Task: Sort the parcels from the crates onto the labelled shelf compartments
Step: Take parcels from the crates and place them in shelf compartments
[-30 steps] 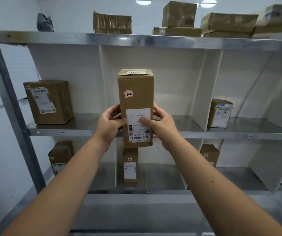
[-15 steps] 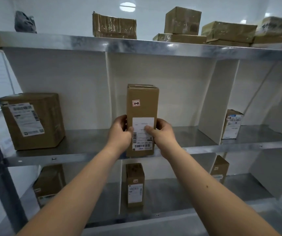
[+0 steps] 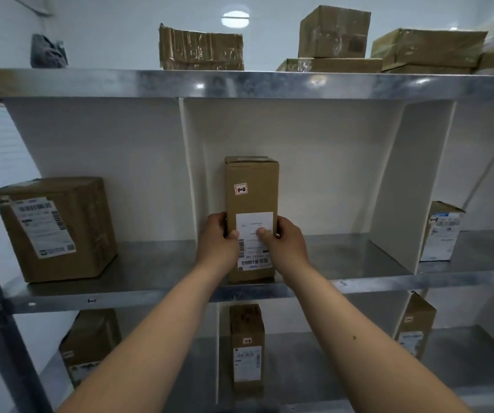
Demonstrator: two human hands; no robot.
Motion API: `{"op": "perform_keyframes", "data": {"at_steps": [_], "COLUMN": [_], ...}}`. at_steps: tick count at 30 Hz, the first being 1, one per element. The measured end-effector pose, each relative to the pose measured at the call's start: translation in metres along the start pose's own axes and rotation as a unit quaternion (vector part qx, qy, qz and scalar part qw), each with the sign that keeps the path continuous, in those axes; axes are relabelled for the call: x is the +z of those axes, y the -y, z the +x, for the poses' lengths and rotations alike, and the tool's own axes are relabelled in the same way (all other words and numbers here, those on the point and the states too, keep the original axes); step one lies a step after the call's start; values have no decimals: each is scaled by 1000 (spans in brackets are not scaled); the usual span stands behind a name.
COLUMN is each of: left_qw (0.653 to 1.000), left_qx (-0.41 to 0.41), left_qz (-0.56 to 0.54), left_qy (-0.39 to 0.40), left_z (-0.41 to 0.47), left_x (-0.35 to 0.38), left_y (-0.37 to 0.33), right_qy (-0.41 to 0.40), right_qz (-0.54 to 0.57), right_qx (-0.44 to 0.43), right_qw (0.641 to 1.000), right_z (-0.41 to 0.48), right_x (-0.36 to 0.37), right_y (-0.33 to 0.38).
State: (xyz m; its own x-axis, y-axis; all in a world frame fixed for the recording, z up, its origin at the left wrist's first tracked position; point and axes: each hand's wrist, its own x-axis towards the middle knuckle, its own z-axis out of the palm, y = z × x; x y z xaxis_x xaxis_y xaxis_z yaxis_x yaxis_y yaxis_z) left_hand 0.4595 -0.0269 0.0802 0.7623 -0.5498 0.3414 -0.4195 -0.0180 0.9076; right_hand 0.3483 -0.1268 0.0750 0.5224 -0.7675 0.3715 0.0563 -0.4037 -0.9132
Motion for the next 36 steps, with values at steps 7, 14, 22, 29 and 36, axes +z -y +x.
{"op": "perform_keyframes", "data": {"at_steps": [7, 14, 22, 29, 36], "left_qw": [1000, 997, 976, 967, 954], "left_qx": [2, 48, -61, -3, -52], "left_qz": [2, 28, -82, -134, -130], "left_qy": [-24, -54, -193, -215, -267], "left_z": [5, -10, -57, -140, -220], "left_x": [8, 20, 43, 27, -16], "left_y": [-2, -2, -11, 3, 65], "right_qy": [14, 38, -5, 115, 291], "right_qz": [5, 65, 77, 73, 135], "right_qx": [-21, 12, 36, -66, 48], "right_qw": [1000, 997, 996, 988, 946], "right_z": [15, 20, -17, -83, -157], "right_x": [5, 0, -24, -17, 48], "right_y": [-10, -11, 18, 4, -47]}}
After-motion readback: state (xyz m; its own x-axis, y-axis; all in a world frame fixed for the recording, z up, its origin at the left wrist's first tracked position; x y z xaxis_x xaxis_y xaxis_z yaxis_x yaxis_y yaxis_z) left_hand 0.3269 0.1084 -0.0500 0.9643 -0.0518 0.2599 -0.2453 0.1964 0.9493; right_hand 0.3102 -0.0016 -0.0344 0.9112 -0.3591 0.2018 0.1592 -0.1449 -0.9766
